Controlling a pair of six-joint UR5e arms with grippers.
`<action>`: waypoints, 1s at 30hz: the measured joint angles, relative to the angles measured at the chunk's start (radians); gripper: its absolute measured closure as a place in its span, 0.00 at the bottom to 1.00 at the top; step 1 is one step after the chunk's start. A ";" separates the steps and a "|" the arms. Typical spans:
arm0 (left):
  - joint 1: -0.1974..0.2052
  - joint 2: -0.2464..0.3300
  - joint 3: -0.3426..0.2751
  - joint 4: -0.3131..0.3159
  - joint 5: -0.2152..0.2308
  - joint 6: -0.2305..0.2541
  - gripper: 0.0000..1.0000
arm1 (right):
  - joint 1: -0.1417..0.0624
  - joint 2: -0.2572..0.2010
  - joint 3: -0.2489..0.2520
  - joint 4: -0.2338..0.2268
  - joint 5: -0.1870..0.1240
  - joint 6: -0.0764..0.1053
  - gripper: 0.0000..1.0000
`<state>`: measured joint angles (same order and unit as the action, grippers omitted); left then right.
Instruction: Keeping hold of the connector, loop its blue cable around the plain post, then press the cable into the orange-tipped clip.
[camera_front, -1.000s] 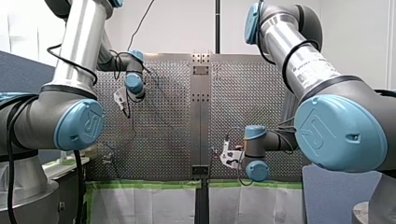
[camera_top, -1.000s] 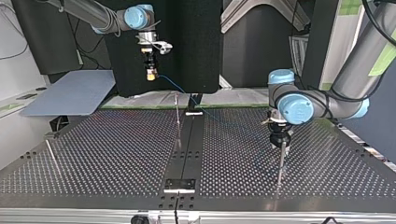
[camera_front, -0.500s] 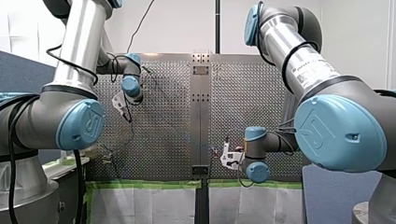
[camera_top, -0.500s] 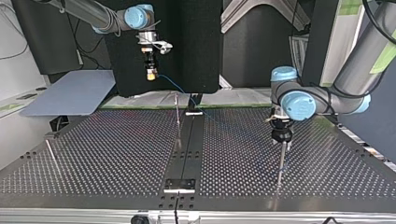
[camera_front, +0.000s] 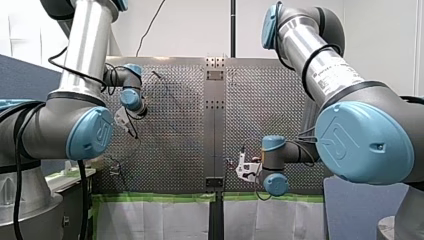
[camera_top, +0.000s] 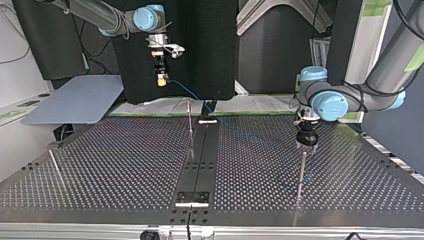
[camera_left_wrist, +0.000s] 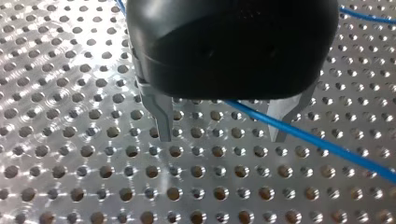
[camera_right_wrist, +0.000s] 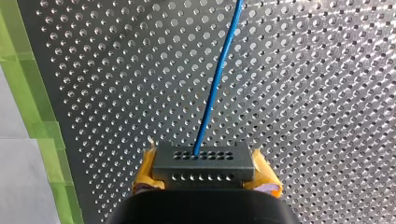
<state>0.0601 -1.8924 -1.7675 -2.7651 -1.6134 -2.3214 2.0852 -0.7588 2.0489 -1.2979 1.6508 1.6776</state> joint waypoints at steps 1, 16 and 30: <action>-0.001 0.001 -0.001 -0.002 0.006 -0.003 0.00 | 0.000 0.000 0.000 0.000 0.000 0.000 1.00; -0.008 0.025 -0.005 -0.022 -0.053 0.035 0.00 | 0.000 0.000 -0.001 0.000 -0.002 -0.001 1.00; 0.000 0.025 -0.005 0.038 -0.118 0.050 0.00 | 0.000 0.000 -0.002 0.000 -0.005 -0.001 1.00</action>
<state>0.0601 -1.8670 -1.7729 -2.7268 -1.7314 -2.2711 2.0855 -0.7586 2.0466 -1.2975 1.6461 1.6770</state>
